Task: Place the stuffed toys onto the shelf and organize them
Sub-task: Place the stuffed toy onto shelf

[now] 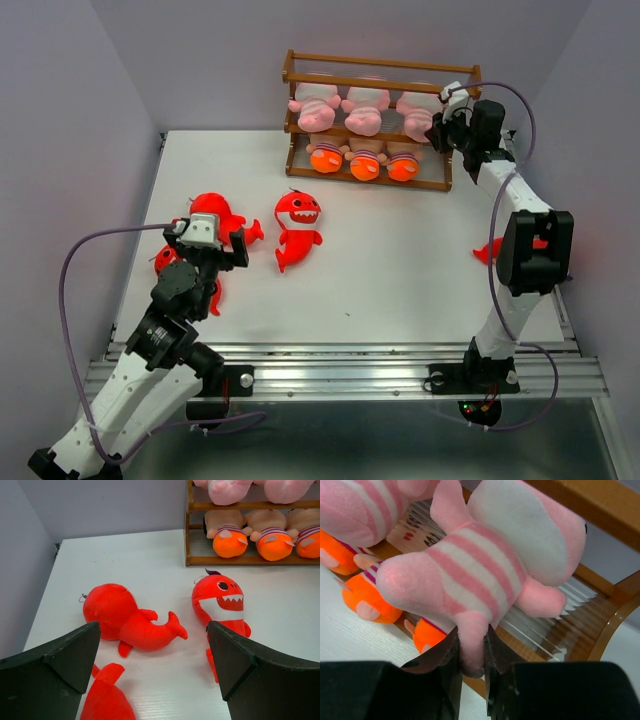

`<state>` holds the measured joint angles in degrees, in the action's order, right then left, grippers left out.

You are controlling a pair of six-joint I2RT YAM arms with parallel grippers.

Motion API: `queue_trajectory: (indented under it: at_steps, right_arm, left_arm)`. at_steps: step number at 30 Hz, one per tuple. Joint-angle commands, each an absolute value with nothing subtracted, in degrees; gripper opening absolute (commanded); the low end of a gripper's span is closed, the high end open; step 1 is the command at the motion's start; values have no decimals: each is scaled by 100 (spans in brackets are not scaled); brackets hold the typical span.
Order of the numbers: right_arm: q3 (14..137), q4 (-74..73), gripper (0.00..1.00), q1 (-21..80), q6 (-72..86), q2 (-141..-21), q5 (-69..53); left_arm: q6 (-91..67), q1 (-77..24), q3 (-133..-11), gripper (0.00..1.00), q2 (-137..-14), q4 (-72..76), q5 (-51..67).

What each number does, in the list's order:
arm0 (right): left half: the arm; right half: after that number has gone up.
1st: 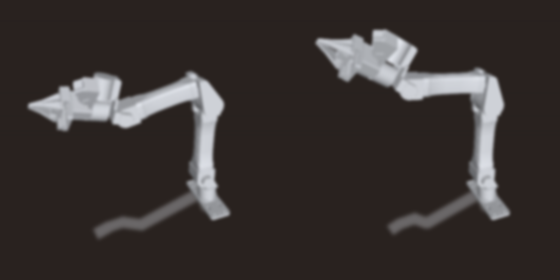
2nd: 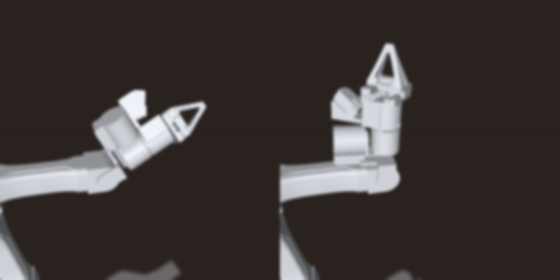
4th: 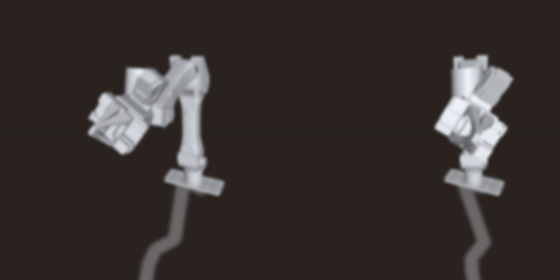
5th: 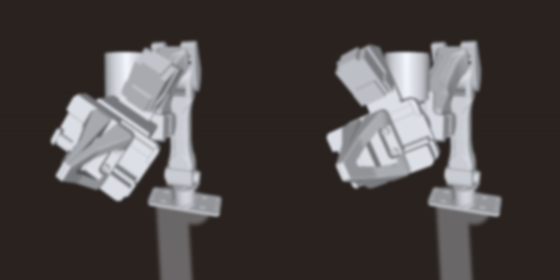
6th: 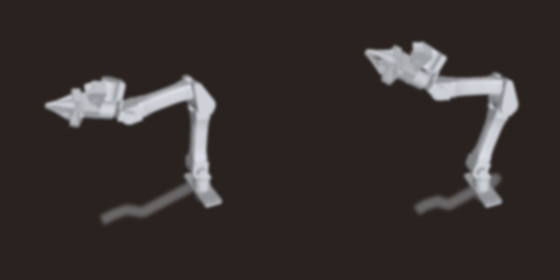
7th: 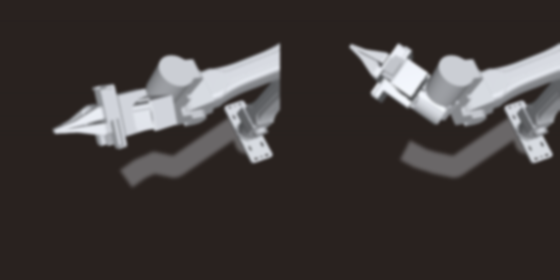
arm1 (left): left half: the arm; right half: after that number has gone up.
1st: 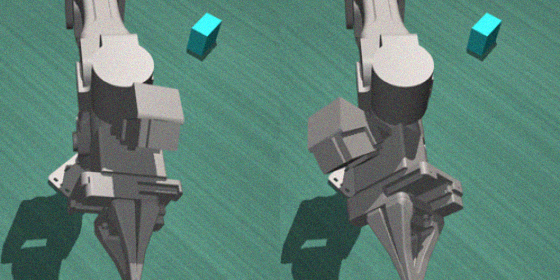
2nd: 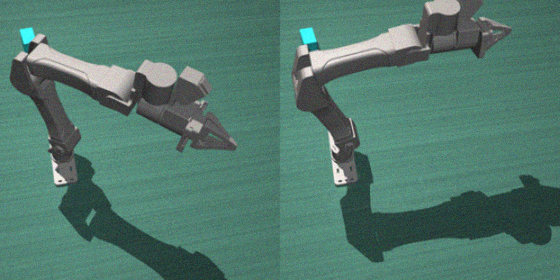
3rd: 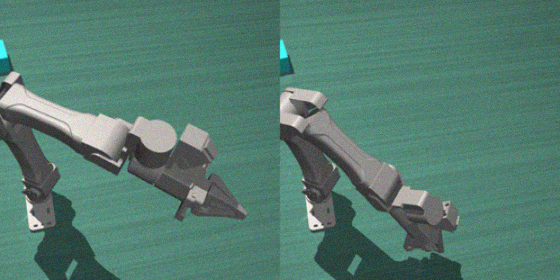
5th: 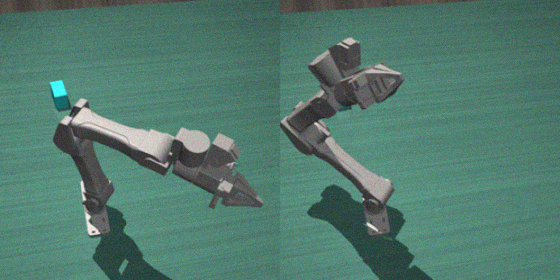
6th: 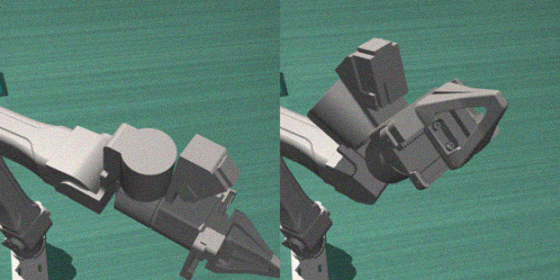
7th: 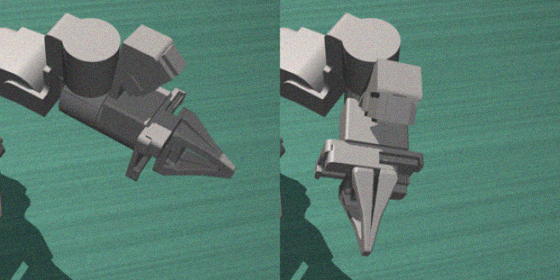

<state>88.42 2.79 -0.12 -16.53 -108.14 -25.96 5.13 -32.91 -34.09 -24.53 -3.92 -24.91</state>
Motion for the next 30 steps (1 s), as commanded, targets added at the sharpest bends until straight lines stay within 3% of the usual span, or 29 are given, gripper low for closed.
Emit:
queue_trajectory:
  at_steps: [1, 13, 25, 30]
  right_arm:
    - [9413, 317, 11, 9, -2284, -10960, -2681]
    - [9703, 88, 10, 237, -2961, -11180, -2400]
    - [9387, 343, 22, 422, -3006, -11074, -2022]
    - [9246, 474, 21, 422, -2927, -11004, -1846]
  left_arm:
    - [589, -3287, -3322, 99, -2514, -44, -2566]
    - [598, -3278, -3322, 99, -2610, -44, -2575]
    - [598, -3278, -3322, 99, -2584, -44, -2558]
    - [598, -3278, -3322, 99, -2566, -44, -2549]
